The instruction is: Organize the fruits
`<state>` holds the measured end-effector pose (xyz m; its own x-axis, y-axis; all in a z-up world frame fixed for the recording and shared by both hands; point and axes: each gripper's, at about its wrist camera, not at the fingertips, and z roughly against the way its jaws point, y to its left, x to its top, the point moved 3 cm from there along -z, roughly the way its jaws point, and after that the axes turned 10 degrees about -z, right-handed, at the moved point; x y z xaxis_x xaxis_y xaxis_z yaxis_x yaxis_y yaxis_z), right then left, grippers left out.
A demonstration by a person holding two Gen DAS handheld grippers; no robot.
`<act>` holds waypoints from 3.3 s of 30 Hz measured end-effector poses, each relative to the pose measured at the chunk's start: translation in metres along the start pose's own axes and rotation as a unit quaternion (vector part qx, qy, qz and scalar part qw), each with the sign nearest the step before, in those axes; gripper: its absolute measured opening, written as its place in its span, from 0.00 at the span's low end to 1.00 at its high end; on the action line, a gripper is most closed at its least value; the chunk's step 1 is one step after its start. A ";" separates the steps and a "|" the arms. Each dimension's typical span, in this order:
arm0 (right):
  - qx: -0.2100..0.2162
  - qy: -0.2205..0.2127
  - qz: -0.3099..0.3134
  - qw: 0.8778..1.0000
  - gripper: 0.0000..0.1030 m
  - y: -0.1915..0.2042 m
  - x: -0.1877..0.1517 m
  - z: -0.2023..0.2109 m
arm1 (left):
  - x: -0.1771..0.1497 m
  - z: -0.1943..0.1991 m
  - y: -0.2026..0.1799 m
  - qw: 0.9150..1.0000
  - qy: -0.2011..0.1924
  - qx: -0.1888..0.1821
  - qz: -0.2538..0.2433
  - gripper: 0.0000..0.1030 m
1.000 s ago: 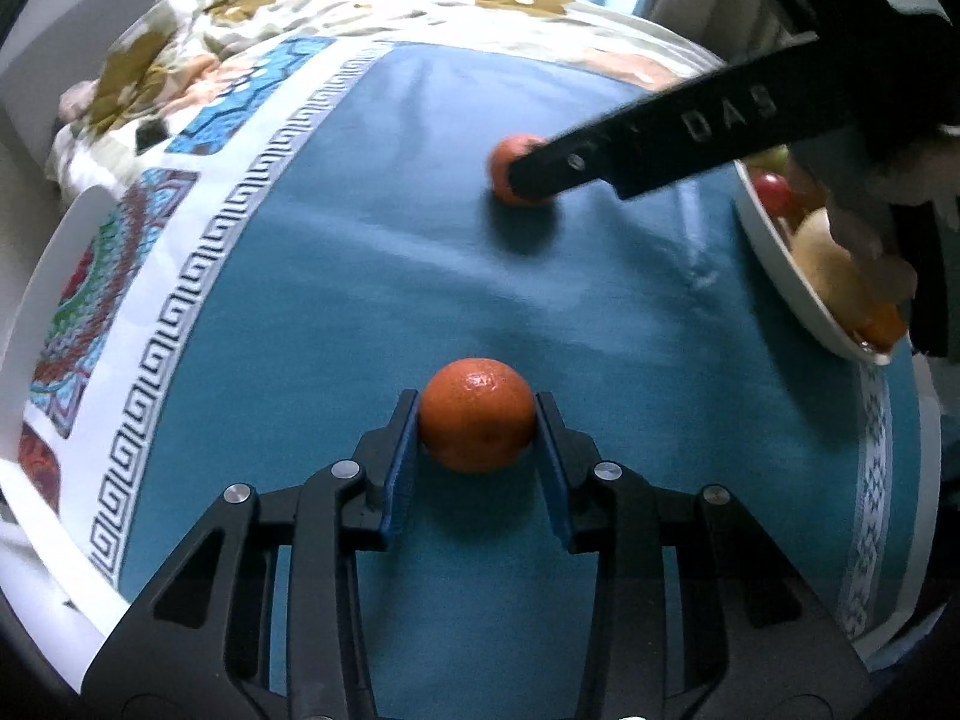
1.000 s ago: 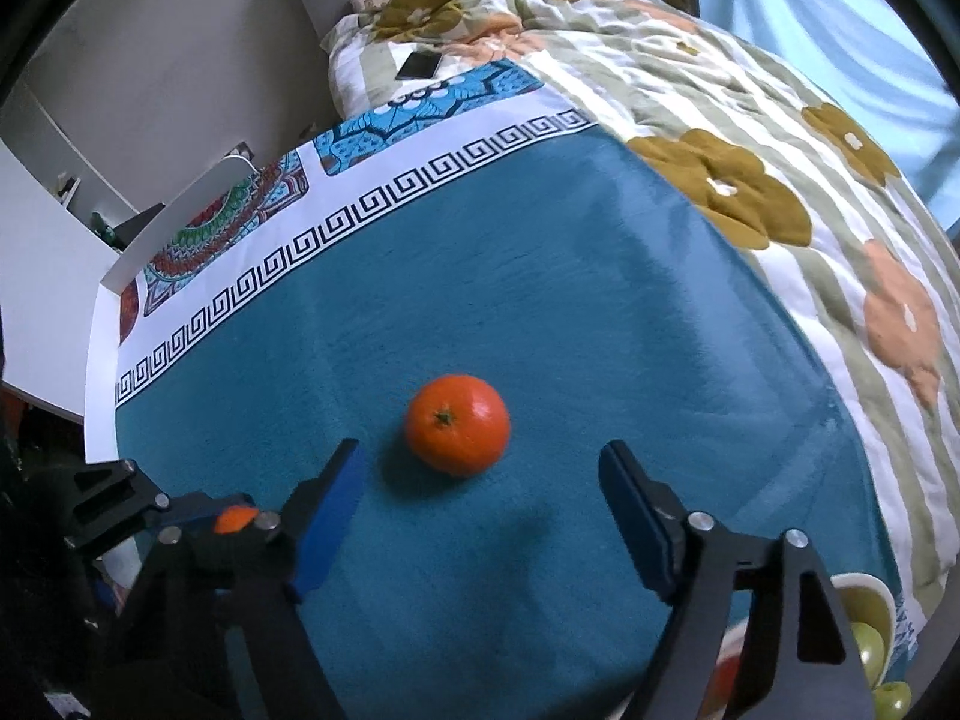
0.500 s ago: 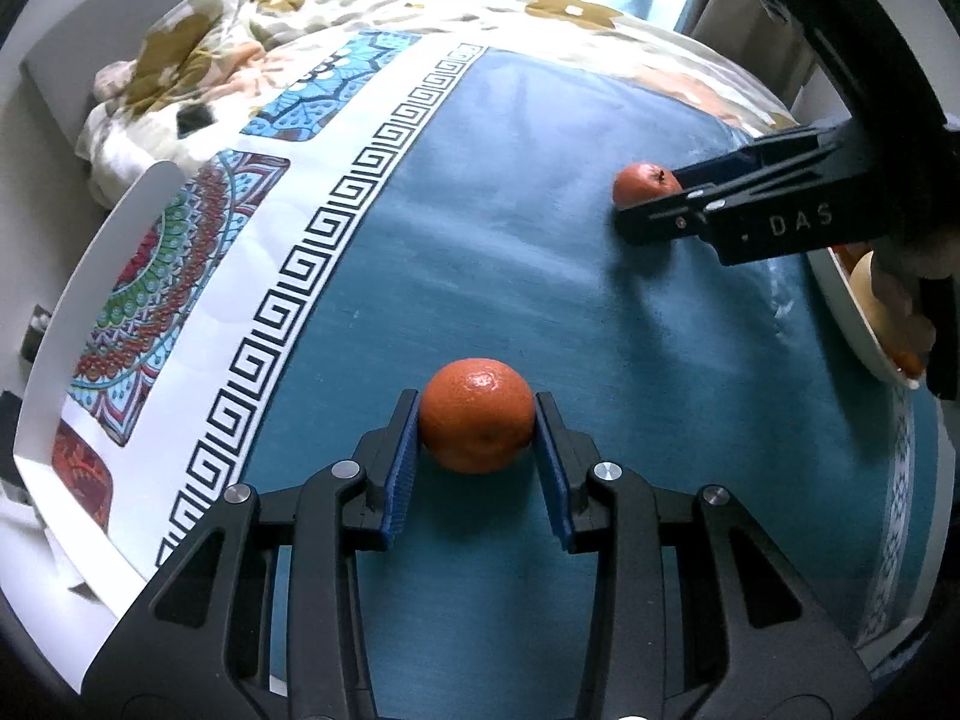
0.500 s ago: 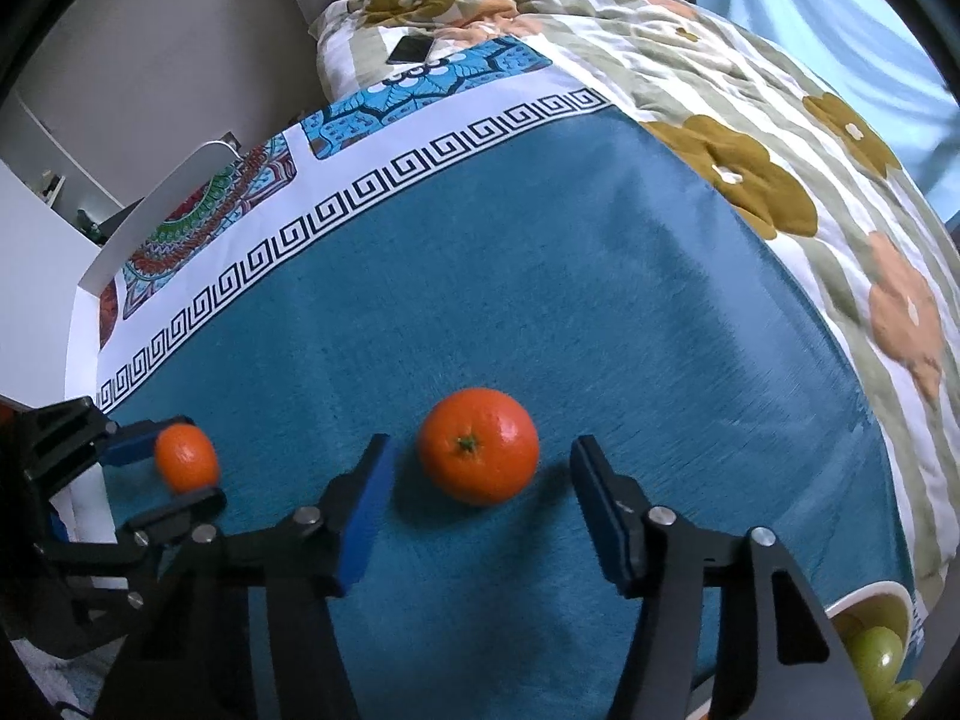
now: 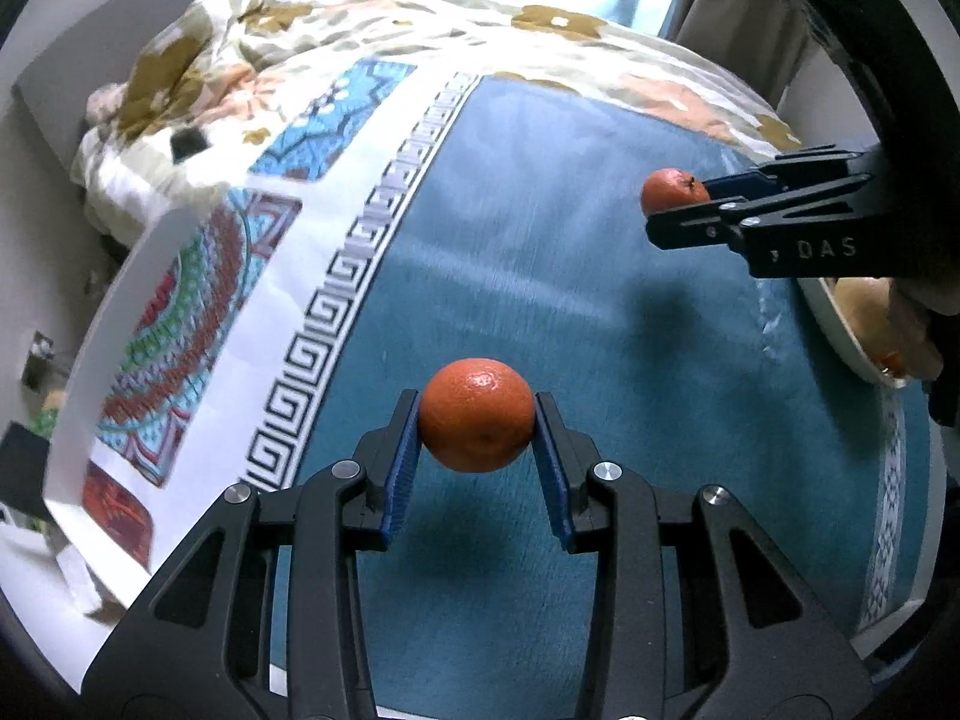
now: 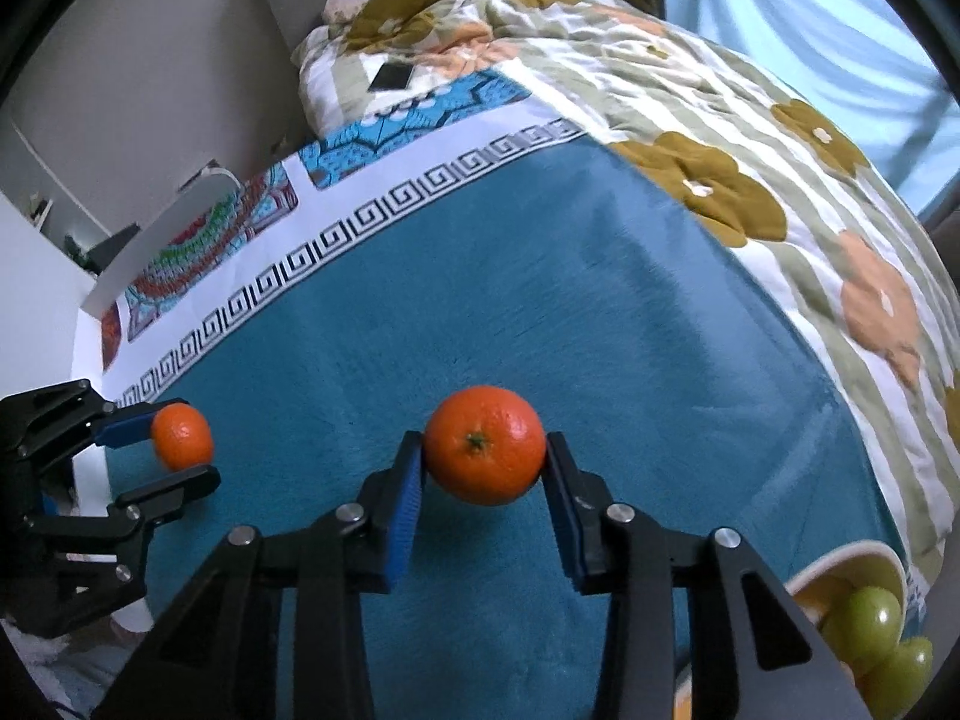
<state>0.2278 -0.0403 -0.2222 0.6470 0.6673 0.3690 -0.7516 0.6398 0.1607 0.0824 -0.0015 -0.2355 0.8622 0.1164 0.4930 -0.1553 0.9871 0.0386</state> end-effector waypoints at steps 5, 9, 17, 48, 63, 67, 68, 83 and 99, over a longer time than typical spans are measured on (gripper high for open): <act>-0.008 -0.026 -0.034 0.999 0.35 -0.010 -0.005 0.032 | 0.019 0.022 -0.004 0.999 -0.021 0.001 -0.025 0.40; -0.017 -0.045 -0.068 0.996 0.35 -0.023 -0.012 0.061 | 0.038 0.040 -0.011 0.998 -0.037 0.001 -0.047 0.40; -0.043 -0.085 -0.140 0.986 0.35 -0.056 -0.037 0.117 | 0.076 0.066 -0.041 0.993 -0.069 -0.017 -0.098 0.40; -0.112 -0.110 -0.338 0.928 0.35 -0.198 -0.157 0.175 | 0.158 -0.016 -0.227 0.959 -0.053 -0.143 -0.241 0.40; -0.089 -0.113 -0.336 0.931 0.35 -0.190 -0.148 0.163 | 0.153 -0.024 -0.213 0.955 -0.045 -0.151 -0.251 0.93; -0.088 -0.116 -0.332 0.932 0.35 -0.187 -0.145 0.166 | 0.155 -0.010 -0.205 0.956 -0.065 -0.150 -0.243 1.00; -0.086 -0.117 -0.331 0.932 0.35 -0.186 -0.145 0.166 | 0.156 -0.008 -0.202 0.957 -0.066 -0.147 -0.240 1.00; -0.053 -0.101 -0.273 0.955 0.35 -0.158 -0.134 0.131 | 0.131 0.009 -0.176 0.969 -0.062 -0.117 -0.207 1.00; -0.036 -0.140 -0.267 0.953 0.92 -0.154 -0.141 0.151 | 0.108 0.031 -0.166 0.979 -0.080 -0.090 -0.163 1.00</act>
<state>0.2330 -0.2908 -0.1605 0.8674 0.1167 0.4837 -0.3069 0.8907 0.3354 0.1860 -0.1565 -0.1621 0.7625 -0.2132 0.6109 0.2154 0.9739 0.0711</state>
